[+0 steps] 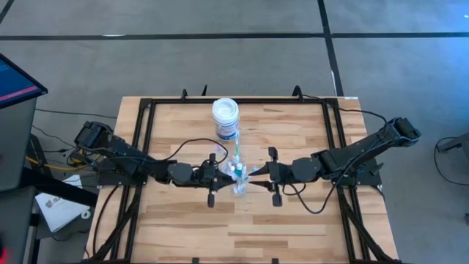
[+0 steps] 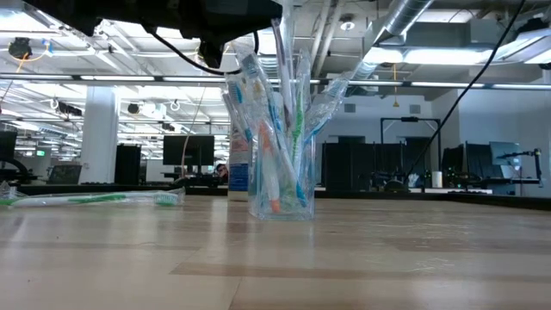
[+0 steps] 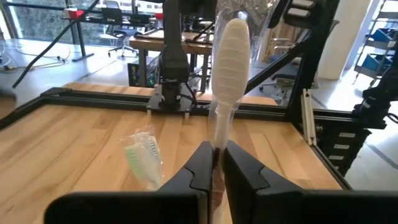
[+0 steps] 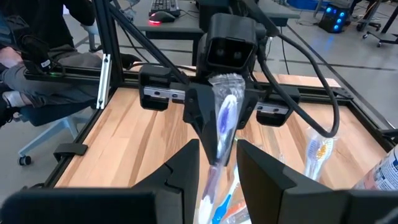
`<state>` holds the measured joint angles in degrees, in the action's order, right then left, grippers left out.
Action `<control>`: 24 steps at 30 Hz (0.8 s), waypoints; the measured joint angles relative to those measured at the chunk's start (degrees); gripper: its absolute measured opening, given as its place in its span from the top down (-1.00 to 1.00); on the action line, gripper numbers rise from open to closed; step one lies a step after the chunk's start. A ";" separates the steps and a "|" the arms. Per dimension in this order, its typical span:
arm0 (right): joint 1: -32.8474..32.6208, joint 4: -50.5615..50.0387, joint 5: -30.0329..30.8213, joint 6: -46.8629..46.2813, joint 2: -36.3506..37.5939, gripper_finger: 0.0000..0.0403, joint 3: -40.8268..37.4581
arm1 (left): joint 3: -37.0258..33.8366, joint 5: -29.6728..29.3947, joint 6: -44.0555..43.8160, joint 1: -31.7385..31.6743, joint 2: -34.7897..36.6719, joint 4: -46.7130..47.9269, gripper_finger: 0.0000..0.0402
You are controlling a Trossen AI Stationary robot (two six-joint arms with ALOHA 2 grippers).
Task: Pick & Place toothbrushing station
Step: Put the purple toothbrush into the Transparent organizer
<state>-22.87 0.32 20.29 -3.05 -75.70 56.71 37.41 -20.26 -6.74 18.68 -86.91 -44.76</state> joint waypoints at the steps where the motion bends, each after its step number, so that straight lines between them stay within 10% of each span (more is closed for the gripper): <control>1: 0.00 -0.03 0.00 0.00 0.00 0.52 0.00 | 0.00 -0.25 0.00 0.00 0.00 0.03 0.94; 24: 0.00 -1.75 -0.09 -0.04 -0.04 0.52 0.00 | 0.00 -2.74 -1.68 0.33 -2.93 0.03 0.94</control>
<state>-22.87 -1.43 20.21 -3.09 -75.75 56.71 37.41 -23.00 -8.43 19.00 -89.84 -44.73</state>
